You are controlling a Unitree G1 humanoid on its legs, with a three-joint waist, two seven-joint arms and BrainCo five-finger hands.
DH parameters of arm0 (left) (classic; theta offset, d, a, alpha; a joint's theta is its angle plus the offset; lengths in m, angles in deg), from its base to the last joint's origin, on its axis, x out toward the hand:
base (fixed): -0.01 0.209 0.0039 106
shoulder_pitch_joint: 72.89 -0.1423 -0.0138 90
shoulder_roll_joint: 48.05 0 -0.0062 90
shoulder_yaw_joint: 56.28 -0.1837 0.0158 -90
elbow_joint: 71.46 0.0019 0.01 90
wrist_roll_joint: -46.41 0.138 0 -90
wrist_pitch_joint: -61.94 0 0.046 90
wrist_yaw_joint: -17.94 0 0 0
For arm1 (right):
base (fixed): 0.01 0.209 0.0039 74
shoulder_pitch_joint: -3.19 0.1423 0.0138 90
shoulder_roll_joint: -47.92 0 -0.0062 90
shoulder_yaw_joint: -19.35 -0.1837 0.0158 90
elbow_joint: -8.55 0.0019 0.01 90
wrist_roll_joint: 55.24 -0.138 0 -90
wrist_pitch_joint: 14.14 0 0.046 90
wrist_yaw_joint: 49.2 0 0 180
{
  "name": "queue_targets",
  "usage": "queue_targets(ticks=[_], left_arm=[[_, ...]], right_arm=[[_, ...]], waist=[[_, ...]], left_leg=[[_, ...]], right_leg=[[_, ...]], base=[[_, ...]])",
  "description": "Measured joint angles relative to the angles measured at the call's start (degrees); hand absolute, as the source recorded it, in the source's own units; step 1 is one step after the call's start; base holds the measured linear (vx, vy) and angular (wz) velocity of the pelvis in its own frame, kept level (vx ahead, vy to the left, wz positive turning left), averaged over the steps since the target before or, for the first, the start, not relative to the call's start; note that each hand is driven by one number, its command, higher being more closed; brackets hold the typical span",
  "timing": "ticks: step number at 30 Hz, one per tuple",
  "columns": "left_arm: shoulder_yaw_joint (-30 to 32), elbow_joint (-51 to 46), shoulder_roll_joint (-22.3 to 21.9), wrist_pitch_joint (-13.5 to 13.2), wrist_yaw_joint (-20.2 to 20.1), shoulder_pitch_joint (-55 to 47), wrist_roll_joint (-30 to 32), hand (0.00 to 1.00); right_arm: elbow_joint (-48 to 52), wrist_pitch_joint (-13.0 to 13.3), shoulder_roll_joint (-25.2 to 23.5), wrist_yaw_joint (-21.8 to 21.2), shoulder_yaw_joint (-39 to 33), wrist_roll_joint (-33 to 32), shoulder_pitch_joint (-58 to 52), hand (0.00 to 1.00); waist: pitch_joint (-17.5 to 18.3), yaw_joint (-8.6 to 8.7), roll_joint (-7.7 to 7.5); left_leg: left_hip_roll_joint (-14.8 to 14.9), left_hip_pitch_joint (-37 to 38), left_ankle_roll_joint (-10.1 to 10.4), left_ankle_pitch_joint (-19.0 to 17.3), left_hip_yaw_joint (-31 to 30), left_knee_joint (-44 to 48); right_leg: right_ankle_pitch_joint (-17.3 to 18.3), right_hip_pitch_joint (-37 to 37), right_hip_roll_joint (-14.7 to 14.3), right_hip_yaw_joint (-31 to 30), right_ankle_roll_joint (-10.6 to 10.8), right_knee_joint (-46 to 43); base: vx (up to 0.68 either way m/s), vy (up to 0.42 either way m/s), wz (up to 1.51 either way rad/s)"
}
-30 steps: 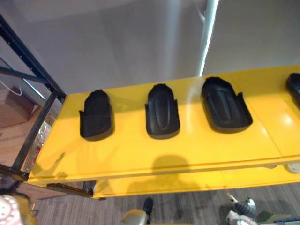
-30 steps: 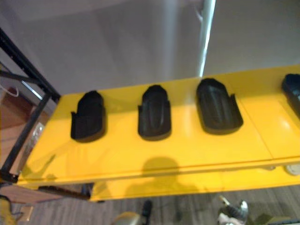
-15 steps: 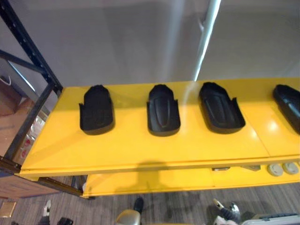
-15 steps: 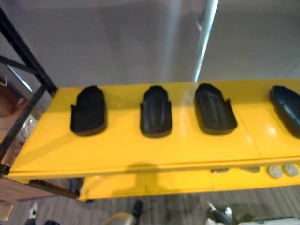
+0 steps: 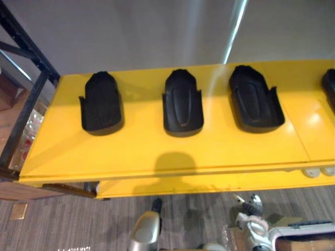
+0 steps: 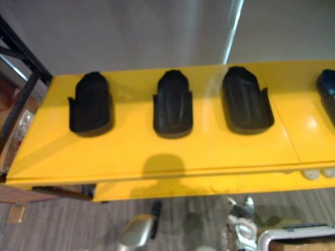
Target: Walk over and take plastic housings, then place them on the shelf
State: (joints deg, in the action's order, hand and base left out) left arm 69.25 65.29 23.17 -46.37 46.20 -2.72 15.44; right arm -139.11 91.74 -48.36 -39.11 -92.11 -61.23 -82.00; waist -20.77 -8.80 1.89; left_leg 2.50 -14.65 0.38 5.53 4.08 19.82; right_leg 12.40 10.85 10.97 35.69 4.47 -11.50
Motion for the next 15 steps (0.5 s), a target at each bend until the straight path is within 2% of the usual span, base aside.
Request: queue_targets(ticks=[1, 2, 3, 5, 6, 7, 8, 9, 11, 15], left_arm=[[-0.1, 0.0, 0.1, 0.0, -0.1, 0.1, 0.0, 0.00], [-0.4, 0.0, 0.4, -0.1, -0.4, 0.4, 0.1, 0.00], [-0.7, 0.1, 0.4, -0.2, -0.5, 0.9, 0.3, 0.00], [-1.1, 0.6, 0.4, -0.3, -1.6, 2.2, 0.6, 0.00], [-2.0, 0.7, 0.6, -0.3, -2.3, 2.3, 0.7, 0.00], [-3.0, 0.7, 1.1, -0.4, -2.6, 2.5, 1.8, 0.00], [-5.5, 0.9, 2.7, -0.4, -3.4, 3.6, 2.9, 0.00], [-7.5, 0.9, 3.9, -0.4, -4.5, 4.6, 4.0, 0.00], [-9.4, 0.3, 4.9, -0.4, -5.0, 5.6, 5.1, 0.00], [-15.2, -1.7, 6.0, -0.4, -6.2, 7.8, 8.4, 0.00]], right_arm=[[-0.1, 0.0, 0.2, 0.0, -0.1, 0.0, 0.0, 0.00], [-0.2, 0.0, 0.3, -0.1, -0.3, 0.0, -0.7, 0.00], [-0.2, 0.0, 0.1, -0.1, -1.1, 0.0, -1.5, 0.00], [-0.2, 0.0, -0.1, 0.0, -2.1, 0.0, -2.3, 0.00], [-0.2, 0.1, -0.1, 0.1, -2.1, 0.0, -1.7, 0.00], [-0.2, 0.1, -0.4, 0.1, -1.9, 0.1, -1.1, 0.00], [-0.3, 0.1, -1.0, 0.3, -2.0, 0.0, 0.0, 0.00], [-0.3, 0.1, -1.2, 0.6, -2.0, 0.0, 0.6, 0.00], [-0.3, 0.1, -1.3, 1.1, -1.9, 0.0, 0.7, 0.00], [-0.3, -0.2, -1.7, 1.3, -1.8, 0.0, -0.1, 0.00]], waist=[[0.0, 0.07, -0.02], [0.0, 0.32, -0.06], [0.0, 0.61, -0.06], [0.1, 2.26, 0.16], [0.3, 2.34, 0.44], [0.4, 2.54, 0.51], [-0.3, 2.51, -0.57], [-0.5, 2.43, -0.78], [-0.5, 2.50, -0.69], [-1.0, 4.63, 0.07]], left_leg=[[0.7, -1.0, -0.5, -2.9, 1.8, 4.5], [1.5, -0.8, -0.1, -6.9, 3.8, 9.5], [2.1, 0.7, 0.3, -8.6, 5.0, 10.4], [2.7, 4.9, 2.3, -11.5, 6.3, 4.9], [2.2, 6.1, 2.6, -11.7, 7.0, 0.4], [1.7, 7.1, 2.5, -11.6, 7.3, -4.0], [0.4, 7.3, 1.9, -9.3, 7.3, -8.4], [-0.4, 7.6, 1.4, -7.6, 7.2, -11.1], [-1.1, 8.3, 1.1, -6.5, 7.1, -12.8], [-2.9, 11.1, 0.4, -1.9, 5.4, -20.0]], right_leg=[[-0.4, -0.5, 0.1, 0.3, 0.0, 0.0], [-1.1, -0.9, 0.3, 1.3, -0.1, -0.1], [-1.3, -0.9, 0.8, 2.2, -0.1, -0.4], [-1.3, -2.0, 1.8, 4.0, 0.0, -2.5], [-1.5, -3.4, 1.9, 3.7, 0.3, -3.1], [-1.8, -4.8, 1.7, 3.6, 0.8, -3.0], [-2.5, -6.3, 2.1, 3.6, 1.1, -2.6], [-3.4, -6.8, 2.1, 3.5, 0.9, -1.7], [-4.4, -6.7, 2.2, 3.4, 1.2, -1.0], [-4.2, -6.9, 3.1, 3.3, 0.7, -2.5]], base=[[-0.20, -0.035, 0.42], [-0.14, -0.016, 0.37], [-0.12, 0.036, 0.56], [-0.07, 0.115, 0.61], [-0.06, 0.159, 0.35], [-0.07, 0.149, 0.15], [-0.10, 0.134, 0.23], [-0.09, 0.106, 0.20], [-0.07, 0.088, 0.06], [-0.08, 0.057, 0.15]])
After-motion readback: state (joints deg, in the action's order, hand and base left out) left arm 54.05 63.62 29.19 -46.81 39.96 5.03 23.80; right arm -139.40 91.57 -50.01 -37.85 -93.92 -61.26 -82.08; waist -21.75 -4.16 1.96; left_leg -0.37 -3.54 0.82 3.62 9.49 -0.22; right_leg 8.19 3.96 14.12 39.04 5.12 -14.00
